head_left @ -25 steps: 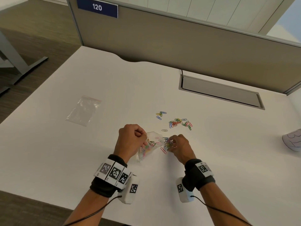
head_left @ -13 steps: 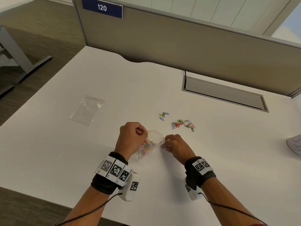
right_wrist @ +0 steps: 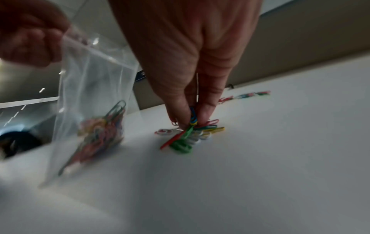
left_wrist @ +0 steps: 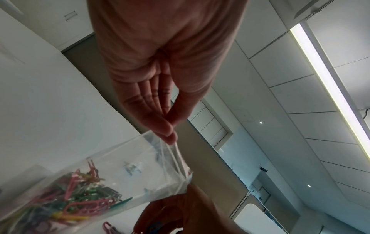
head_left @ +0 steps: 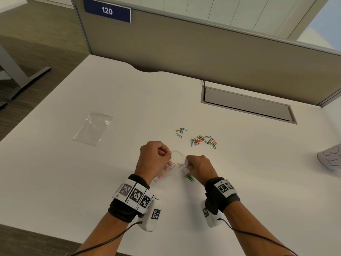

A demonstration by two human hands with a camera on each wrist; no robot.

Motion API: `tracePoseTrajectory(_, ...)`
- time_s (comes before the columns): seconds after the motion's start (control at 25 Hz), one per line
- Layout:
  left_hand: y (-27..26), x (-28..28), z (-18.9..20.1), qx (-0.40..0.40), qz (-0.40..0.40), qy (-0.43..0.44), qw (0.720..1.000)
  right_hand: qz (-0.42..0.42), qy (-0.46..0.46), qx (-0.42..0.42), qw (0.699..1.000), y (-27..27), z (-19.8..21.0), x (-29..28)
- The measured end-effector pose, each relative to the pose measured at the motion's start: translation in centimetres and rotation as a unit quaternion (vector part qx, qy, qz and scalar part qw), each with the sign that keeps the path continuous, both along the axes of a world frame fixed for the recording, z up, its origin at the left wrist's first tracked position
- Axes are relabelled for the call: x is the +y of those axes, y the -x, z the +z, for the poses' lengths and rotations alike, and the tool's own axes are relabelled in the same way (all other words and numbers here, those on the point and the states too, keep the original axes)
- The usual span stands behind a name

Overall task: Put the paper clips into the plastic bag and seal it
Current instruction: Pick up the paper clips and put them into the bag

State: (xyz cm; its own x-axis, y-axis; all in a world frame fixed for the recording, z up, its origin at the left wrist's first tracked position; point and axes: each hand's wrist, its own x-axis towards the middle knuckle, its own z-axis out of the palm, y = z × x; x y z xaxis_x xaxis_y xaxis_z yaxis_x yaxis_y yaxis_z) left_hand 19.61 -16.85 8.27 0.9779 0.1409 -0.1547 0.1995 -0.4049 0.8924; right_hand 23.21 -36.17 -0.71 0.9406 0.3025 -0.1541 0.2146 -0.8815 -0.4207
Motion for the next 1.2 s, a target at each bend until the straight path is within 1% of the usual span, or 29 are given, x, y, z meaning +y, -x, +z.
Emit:
tracePoseTrajectory(0.04,0.0,-0.1,0.0,0.001,-0.002,-0.001,1.000,-0.037,-0.041,0.020,0.998,0.0,0.2,-0.4)
tracePoseTrajectory(0.08,-0.1,-0.1,-0.1,0.002,-0.003,-0.002,1.000,-0.085,-0.103,0.042,0.990,0.1,0.6,-1.0)
tracePoseTrajectory(0.12,-0.1,-0.2,-0.1,0.003,-0.003,-0.002,1.000,-0.139,-0.184,0.068,0.971,0.3,1.1,-1.4)
tracePoseTrajectory(0.16,-0.2,-0.2,-0.2,0.004,-0.003,0.000,1.000,-0.187,-0.283,0.093,0.936,0.6,1.9,-1.8)
tracePoseTrajectory(0.2,-0.2,-0.3,-0.2,0.005,-0.004,0.002,1.000,-0.215,-0.379,0.112,0.893,0.9,3.0,-1.9)
tracePoseTrajectory(0.24,-0.2,-0.4,-0.2,0.006,-0.005,0.002,1.000,-0.223,-0.455,0.127,0.853,1.2,4.3,-2.0)
tracePoseTrajectory(0.28,-0.2,-0.5,-0.3,0.008,-0.007,0.002,1.000,-0.216,-0.503,0.138,0.826,1.4,5.5,-1.9)
tracePoseTrajectory(0.32,-0.3,-0.6,-0.3,0.009,-0.008,0.001,1.000,-0.196,-0.526,0.151,0.814,1.5,6.6,-1.6)
tracePoseTrajectory(0.36,-0.3,-0.7,-0.3,0.010,-0.009,0.000,1.000,-0.170,-0.527,0.161,0.817,1.4,7.5,-1.3)
tracePoseTrajectory(0.4,-0.3,-0.8,-0.3,0.010,-0.010,0.000,1.000,-0.139,-0.504,0.169,0.836,1.3,8.3,-0.8)
tracePoseTrajectory(0.44,-0.3,-0.9,-0.2,0.012,-0.010,0.000,1.000,-0.111,-0.457,0.170,0.866,1.1,8.8,-0.3)
tracePoseTrajectory(0.52,-0.1,-0.9,-0.1,0.016,-0.008,-0.001,1.000,-0.071,-0.324,0.154,0.931,0.7,9.2,0.7)
tracePoseTrajectory(0.56,0.0,-0.8,0.0,0.018,-0.005,0.000,1.000,-0.065,-0.269,0.143,0.950,0.7,9.2,1.2)
tracePoseTrajectory(0.6,0.1,-0.8,0.0,0.019,-0.003,0.002,1.000,-0.066,-0.238,0.135,0.959,0.7,9.2,1.6)
tracePoseTrajectory(0.8,0.5,-0.4,0.1,0.012,0.002,0.003,1.000,-0.068,-0.227,0.110,0.965,1.2,9.1,3.4)
tracePoseTrajectory(0.96,0.6,-0.1,0.0,0.008,0.004,0.003,1.000,-0.064,-0.245,0.135,0.958,1.2,8.9,3.8)
tracePoseTrajectory(1.0,0.6,0.0,0.0,0.006,0.005,0.005,1.000,-0.054,-0.241,0.122,0.961,1.3,8.9,3.8)
tracePoseTrajectory(1.08,0.7,0.3,0.1,0.002,0.011,0.007,1.000,-0.050,-0.240,0.058,0.968,1.6,9.0,3.5)
tracePoseTrajectory(1.12,0.8,0.6,0.3,-0.002,0.016,0.009,1.000,-0.068,-0.245,0.020,0.967,1.7,8.8,3.2)
tracePoseTrajectory(1.2,1.2,1.5,0.9,-0.015,0.031,0.011,0.999,-0.120,-0.264,-0.060,0.955,1.8,8.1,2.7)
